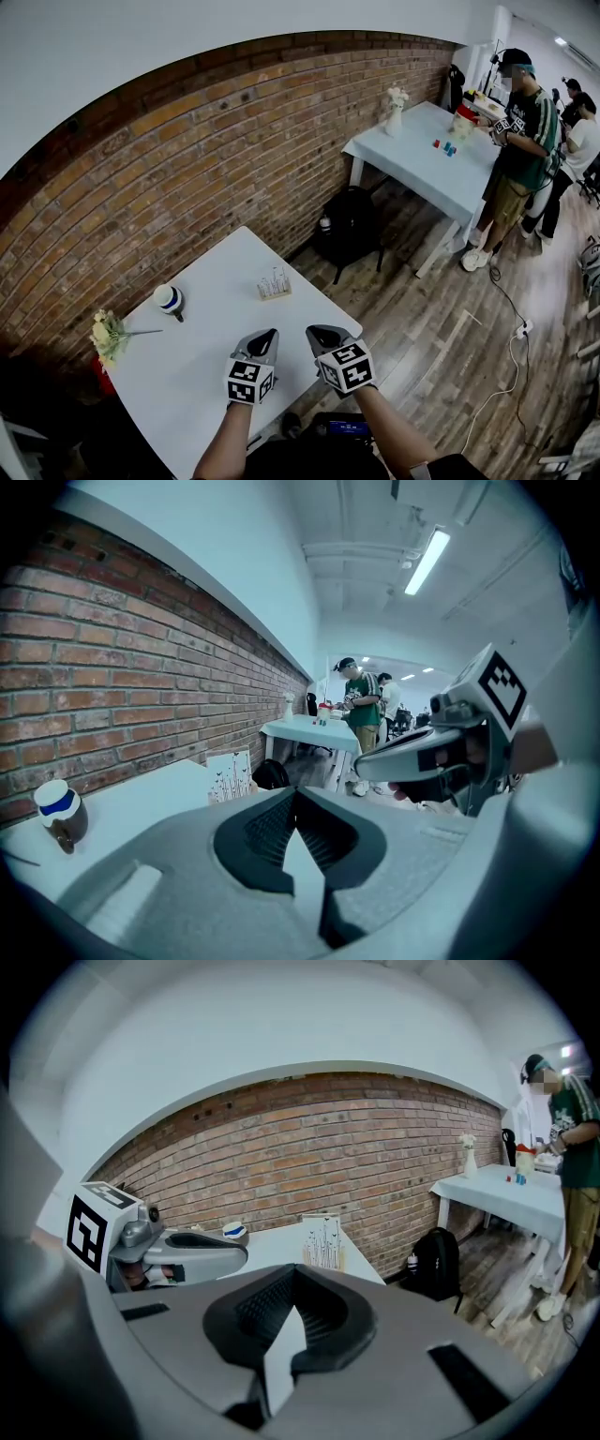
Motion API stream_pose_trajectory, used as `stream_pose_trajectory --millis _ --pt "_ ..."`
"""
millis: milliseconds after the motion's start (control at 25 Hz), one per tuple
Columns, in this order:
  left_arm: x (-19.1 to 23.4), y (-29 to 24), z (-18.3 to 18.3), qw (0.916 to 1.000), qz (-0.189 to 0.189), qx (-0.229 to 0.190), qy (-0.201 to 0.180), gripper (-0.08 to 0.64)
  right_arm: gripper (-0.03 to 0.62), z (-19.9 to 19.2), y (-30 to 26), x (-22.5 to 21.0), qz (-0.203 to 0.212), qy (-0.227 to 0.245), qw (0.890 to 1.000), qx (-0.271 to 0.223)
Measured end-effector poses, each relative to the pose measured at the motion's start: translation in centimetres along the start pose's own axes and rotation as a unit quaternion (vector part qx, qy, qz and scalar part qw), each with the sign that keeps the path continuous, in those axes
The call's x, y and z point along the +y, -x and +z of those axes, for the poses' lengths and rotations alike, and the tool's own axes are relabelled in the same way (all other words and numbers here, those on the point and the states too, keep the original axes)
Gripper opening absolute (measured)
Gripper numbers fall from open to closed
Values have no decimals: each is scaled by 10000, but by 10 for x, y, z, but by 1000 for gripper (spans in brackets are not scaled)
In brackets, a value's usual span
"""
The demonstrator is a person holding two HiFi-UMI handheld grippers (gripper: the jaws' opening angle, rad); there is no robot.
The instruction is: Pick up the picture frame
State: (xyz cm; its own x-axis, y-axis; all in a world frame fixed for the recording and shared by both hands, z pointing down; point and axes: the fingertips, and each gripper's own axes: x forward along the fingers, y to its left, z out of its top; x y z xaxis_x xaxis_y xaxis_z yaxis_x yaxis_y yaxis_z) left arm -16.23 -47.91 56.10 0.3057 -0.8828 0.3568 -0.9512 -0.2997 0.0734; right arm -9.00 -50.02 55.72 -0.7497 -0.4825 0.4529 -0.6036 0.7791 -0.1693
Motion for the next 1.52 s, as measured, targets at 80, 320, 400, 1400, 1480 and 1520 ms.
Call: stream_pose_trajectory --millis 80,320,400,1400,1480,1520 --pt "-2 -4 -3 10000 -12 48 11 11 8 -4 0 -4 33 -20 10000 36" --pt "9 -13 -2 9997 155 197 10 11 9 -8 -2 -20 219 25 9996 158" --pt "15 -18 3 9995 239 202 -31 11 9 -6 -6 -26 282 77 9994 184" --pt "142 -146 -68 9929 609 767 681 121 123 -20 -202 -96 348 157 9956 853" --pt "144 -152 -71 9923 629 783 719 122 123 -24 -209 -99 353 153 9954 880" --pt "145 -155 -72 9921 628 789 747 122 123 -25 -212 -101 358 151 9954 876"
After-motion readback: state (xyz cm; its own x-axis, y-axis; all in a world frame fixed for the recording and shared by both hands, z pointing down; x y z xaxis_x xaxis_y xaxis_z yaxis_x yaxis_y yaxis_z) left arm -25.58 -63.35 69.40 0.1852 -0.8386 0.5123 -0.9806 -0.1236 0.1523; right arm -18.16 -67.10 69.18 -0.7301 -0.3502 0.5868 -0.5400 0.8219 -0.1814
